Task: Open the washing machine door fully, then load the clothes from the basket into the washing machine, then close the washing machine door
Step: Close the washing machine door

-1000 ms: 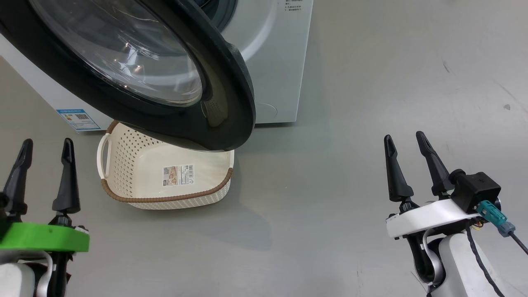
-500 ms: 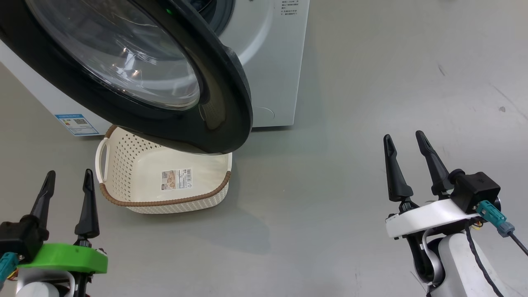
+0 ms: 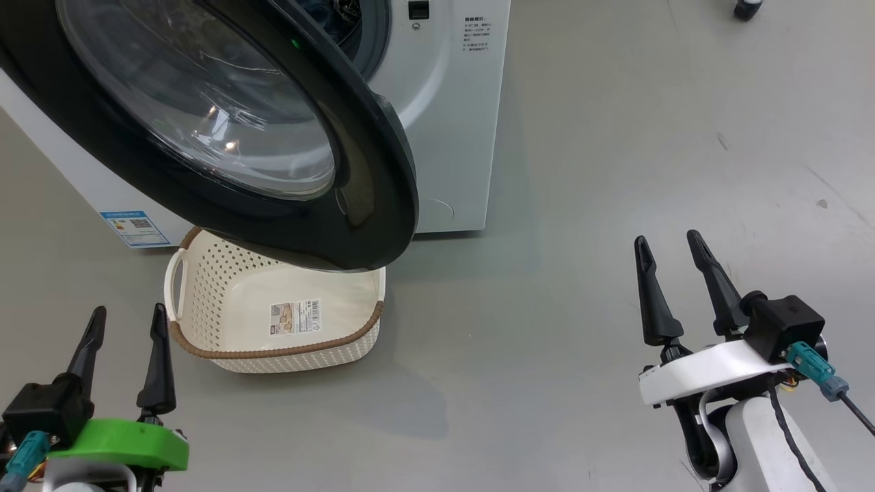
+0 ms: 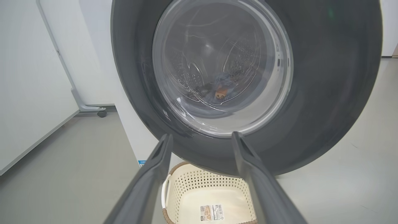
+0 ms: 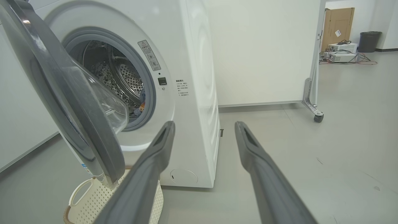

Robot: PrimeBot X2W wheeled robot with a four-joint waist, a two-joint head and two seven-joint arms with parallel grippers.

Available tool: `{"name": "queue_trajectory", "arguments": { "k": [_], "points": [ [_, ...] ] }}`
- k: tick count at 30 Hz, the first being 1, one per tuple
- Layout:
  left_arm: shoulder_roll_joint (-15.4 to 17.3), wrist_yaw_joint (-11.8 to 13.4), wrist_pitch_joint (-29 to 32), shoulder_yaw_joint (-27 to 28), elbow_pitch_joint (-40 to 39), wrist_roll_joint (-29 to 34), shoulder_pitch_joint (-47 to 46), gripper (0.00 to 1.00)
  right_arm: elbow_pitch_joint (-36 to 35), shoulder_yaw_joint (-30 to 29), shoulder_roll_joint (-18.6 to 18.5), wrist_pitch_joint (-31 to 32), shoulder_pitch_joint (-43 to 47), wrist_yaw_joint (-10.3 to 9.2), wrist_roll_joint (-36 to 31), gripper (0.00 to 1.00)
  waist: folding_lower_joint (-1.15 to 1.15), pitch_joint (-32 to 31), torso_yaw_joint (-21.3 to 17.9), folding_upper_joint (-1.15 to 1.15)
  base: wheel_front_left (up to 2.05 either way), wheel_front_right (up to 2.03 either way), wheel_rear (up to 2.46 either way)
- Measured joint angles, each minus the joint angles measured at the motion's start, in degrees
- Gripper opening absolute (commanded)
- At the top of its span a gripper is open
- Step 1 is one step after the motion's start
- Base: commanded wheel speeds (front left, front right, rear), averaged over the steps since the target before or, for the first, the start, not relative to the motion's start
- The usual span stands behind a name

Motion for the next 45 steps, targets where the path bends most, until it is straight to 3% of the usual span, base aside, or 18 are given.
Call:
{"name": "queue_trajectory", "arguments": {
  "k": [23, 45],
  "points": [
    [-2.1, 0.3, 0.0, 3.0, -2.1, 1.7, 0.9, 1.0, -0.1, 0.3, 0.1, 0.0, 1.2, 0.3, -0.1, 1.0, 0.0, -0.8, 0.3, 0.0, 0.0, 0.0, 0.0],
    [-3.8, -1.0, 0.0, 4.2, -2.7, 2.5, 0.9, 1.0, -0.2, 0.3, 0.1, 0.0, 1.2, 0.3, -0.1, 0.99, 0.0, -0.1, 0.4, 0.0, 0.0, 0.0, 0.0]
  ]
}}
